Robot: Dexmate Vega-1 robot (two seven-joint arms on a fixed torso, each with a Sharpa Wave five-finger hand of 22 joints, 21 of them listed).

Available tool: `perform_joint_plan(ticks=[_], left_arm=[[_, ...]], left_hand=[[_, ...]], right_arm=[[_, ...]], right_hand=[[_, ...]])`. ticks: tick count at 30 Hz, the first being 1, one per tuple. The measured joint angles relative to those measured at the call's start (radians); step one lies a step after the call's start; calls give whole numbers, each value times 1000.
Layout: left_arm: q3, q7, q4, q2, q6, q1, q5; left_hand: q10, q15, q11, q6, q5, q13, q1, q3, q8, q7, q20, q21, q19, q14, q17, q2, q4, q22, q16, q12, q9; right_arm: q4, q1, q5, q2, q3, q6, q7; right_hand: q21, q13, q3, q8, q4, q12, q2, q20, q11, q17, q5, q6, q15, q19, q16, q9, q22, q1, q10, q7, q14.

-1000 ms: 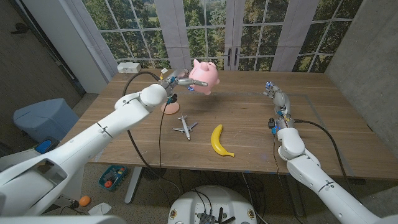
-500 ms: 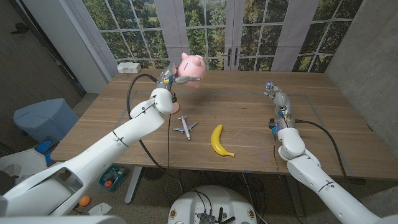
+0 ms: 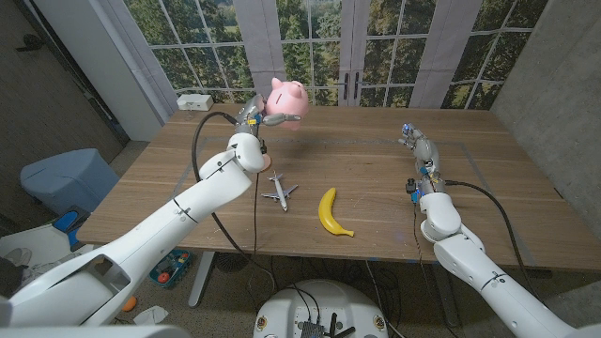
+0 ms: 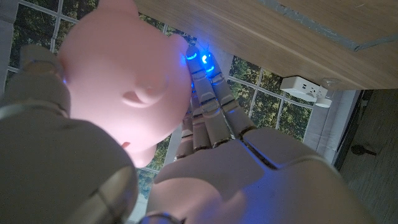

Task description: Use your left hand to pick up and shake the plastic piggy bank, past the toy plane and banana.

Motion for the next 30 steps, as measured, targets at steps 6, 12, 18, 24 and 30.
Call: perform_joint_plan(ticks=[6,12,18,24,30], left_arm=[[-13,-68,0,0,-44,0,-76],[-50,-157,22,38,-134,-11,-148],[-64,-269,55,63,-261,-21,-237],[-79,-394,93,81,-396,-29,-348],[-108,-514,180,92,-488,-52,-465]], left_hand=[[9,-2,-2,4,0,0,0,0,1,-4,0,6,0,2,4,0,0,-5,0,-6,0],[14,-4,-3,12,0,4,0,-1,1,-2,1,10,-10,4,4,0,1,-5,-4,-7,0],[14,-4,-4,13,0,4,0,-1,1,-1,3,13,-18,4,4,0,1,-5,-4,-7,0],[20,-10,-9,15,-1,6,0,-1,1,0,3,17,-18,10,4,0,1,-8,-4,-11,0],[20,-10,-9,15,-1,11,0,0,2,0,3,21,-18,10,8,0,0,-9,-8,-12,0]], right_arm=[[0,-1,0,0,1,0,-1],[-1,-2,0,-1,2,-1,-5],[-1,-2,-2,-1,2,-2,-7],[-1,-2,-3,-1,3,-2,-8],[0,0,-5,-1,3,-2,-8]], right_hand=[[-4,0,0,0,0,0,0,-7,4,0,0,0,0,7,0,0,0,0,4,0,0],[-4,0,0,0,0,0,0,-7,4,0,0,0,0,7,0,0,0,0,4,0,0],[-4,0,0,0,0,0,0,-7,4,0,0,0,0,7,0,0,0,0,4,0,0],[-4,0,0,0,0,-4,0,-7,4,0,0,0,0,7,0,0,0,0,4,0,0],[-11,0,0,0,0,-4,0,-7,4,0,0,0,0,7,0,0,0,0,4,0,0]])
